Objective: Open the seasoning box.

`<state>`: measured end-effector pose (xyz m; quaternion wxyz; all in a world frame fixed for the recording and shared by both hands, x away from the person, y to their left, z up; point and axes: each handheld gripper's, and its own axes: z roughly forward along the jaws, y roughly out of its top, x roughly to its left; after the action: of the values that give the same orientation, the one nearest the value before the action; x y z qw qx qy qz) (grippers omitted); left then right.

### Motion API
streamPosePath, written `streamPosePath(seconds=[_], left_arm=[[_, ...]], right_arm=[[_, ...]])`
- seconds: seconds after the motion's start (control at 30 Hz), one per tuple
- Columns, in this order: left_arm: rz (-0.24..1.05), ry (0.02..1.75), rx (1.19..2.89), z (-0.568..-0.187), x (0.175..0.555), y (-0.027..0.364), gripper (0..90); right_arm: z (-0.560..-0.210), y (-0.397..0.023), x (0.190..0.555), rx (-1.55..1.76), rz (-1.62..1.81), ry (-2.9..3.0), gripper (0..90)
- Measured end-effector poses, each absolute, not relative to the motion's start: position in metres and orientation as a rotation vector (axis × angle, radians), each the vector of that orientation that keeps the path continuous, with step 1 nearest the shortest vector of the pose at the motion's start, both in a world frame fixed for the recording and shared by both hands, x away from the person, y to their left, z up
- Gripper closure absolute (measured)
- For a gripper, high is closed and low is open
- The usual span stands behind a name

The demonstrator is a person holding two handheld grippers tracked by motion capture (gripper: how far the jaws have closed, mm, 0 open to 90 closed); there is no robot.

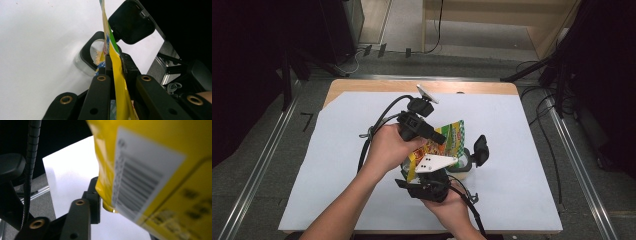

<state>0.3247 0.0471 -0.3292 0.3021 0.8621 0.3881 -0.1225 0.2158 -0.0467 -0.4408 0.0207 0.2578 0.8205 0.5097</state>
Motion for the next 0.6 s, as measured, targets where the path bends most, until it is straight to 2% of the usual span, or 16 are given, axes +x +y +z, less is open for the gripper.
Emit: streamPosePath(seconds=[0.47,0.6], left_arm=[[-0.392,1.03,2.259,-0.3331,0.3353,0.0471,85.9],[-0.354,1.014,2.279,-0.3335,0.3348,0.0471,86.0]], right_arm=[[-0.4398,-0.0502,0.2223,0.812,1.578,2.56,70.1],[-0.4389,-0.0483,0.2218,0.807,1.566,2.568,70.4]])
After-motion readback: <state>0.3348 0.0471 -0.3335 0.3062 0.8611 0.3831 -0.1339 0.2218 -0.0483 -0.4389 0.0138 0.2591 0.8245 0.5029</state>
